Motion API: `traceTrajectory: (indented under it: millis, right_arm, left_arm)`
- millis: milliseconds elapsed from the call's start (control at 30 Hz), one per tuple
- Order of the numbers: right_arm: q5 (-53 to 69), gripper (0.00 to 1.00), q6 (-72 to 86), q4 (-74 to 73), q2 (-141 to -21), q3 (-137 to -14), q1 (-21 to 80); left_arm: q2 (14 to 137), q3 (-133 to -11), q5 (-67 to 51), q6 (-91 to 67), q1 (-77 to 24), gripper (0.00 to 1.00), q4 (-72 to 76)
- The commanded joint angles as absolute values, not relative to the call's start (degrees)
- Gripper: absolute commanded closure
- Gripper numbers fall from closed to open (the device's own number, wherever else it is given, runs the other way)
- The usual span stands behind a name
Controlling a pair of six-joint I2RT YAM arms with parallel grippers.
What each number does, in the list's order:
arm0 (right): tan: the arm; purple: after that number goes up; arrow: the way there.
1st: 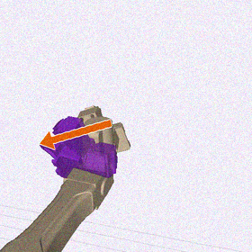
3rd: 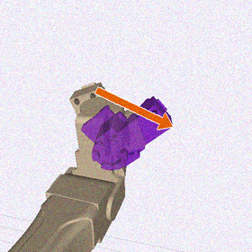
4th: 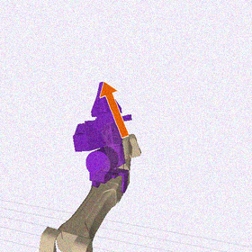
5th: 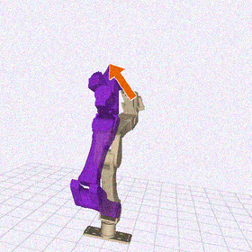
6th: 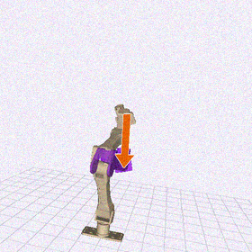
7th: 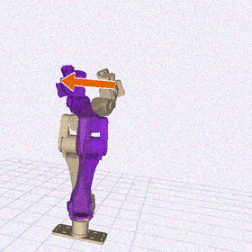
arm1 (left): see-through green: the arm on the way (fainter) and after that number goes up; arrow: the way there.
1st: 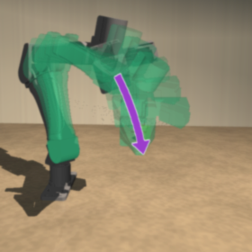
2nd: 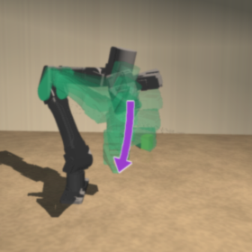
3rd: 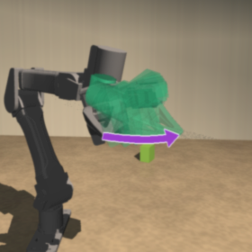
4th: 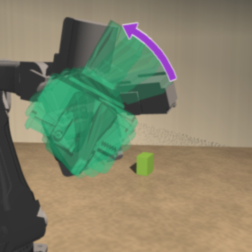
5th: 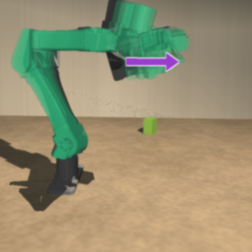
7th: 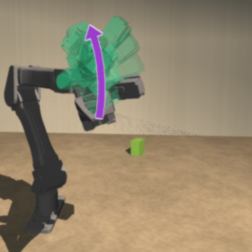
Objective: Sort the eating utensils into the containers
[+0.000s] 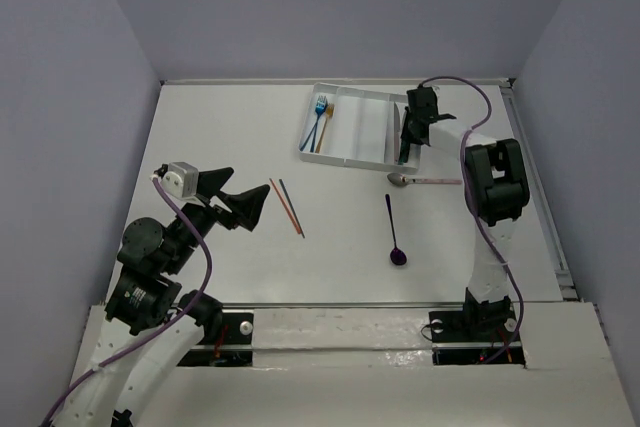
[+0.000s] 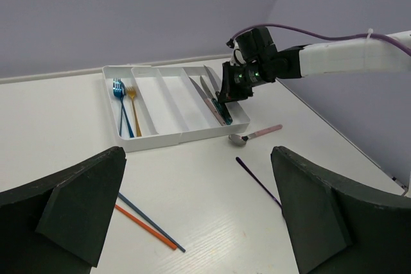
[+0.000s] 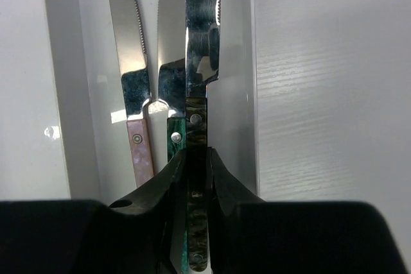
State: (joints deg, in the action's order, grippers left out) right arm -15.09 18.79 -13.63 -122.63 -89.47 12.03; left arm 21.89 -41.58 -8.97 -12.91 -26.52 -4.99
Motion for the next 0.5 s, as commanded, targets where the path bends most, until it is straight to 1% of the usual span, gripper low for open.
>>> traceTrajectory:
  millis: [0, 333, 433, 467]
  right_arm:
    - [-13.8, 0.82, 18.28, -12.48, -119.1, -87.46, 11.87]
    - [-10.11, 0.82, 16.61, -17.04, -114.96, -86.13, 11.87]
    - [-9.76, 0.68, 16.26, -18.89, -114.52, -86.75, 11.87]
    - [-9.06, 0.59, 16.09, -19.07, -113.65, -86.75, 11.87]
  left_arm:
    - [21.36, -42.1, -9.76, -12.48, -26.28, 0.01, -1.85]
    - [20.66, -42.19, -9.76, -12.57, -26.28, 0.01, -1.85]
    - [20.48, -42.1, -9.76, -12.57, -26.28, 0.01, -1.85]
    - [20.48, -42.1, -9.84, -12.66, -26.28, 0.01, -1.85]
